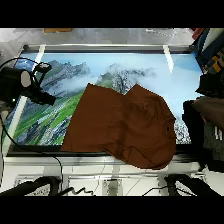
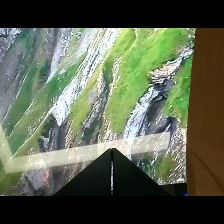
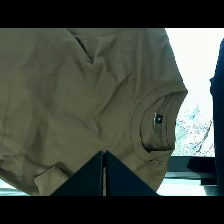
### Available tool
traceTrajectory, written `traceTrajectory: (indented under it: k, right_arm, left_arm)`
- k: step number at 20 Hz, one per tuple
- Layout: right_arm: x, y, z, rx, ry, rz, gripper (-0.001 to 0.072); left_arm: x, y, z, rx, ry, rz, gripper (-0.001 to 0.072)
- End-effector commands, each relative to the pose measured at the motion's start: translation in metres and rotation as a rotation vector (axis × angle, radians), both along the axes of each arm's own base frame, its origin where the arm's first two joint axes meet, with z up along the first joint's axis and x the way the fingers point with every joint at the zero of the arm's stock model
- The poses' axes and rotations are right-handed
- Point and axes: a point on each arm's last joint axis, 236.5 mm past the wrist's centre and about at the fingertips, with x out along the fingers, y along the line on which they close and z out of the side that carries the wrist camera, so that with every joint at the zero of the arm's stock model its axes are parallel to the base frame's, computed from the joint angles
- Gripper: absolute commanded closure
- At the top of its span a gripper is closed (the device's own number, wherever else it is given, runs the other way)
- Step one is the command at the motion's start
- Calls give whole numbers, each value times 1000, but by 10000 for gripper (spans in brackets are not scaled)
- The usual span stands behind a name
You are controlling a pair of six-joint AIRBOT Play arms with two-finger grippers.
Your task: Fold the clothes and pants, and hang the long-sleeved shirts on hangers.
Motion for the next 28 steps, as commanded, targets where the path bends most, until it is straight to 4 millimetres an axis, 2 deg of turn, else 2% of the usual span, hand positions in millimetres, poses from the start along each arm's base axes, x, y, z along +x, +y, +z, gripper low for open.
traceTrajectory:
  k: [1,12,17,19,21,23,24,26,28]
  right_arm:
    - [0,0,0,0,0,0,700]
    - [2,0,1,1,-8,0,700]
    - [30,-1,19,3,-148,-13,700]
    - [41,-10,25,-33,-198,-30,699]
    - [48,-31,21,-118,-195,-65,699]
    - [44,-56,5,-237,-111,-68,700]
    - [37,-65,-10,-301,-35,-36,700]
    - [21,-76,-49,-345,130,1,701]
    - [-4,-89,-98,-330,322,3,701]
  left_arm:
    - [0,1,0,0,-1,1,698]
    - [0,1,0,0,-1,1,698]
    - [0,0,0,0,-1,1,698]
    - [0,-3,0,-12,0,-1,698]
    - [0,-8,-1,-33,2,-4,698]
    - [-1,-15,-2,-64,5,-7,698]
    - [-1,-20,-3,-85,8,-10,698]
    - [-1,-26,-4,-112,10,-13,698]
    - [-1,-25,-4,-111,8,-12,698]
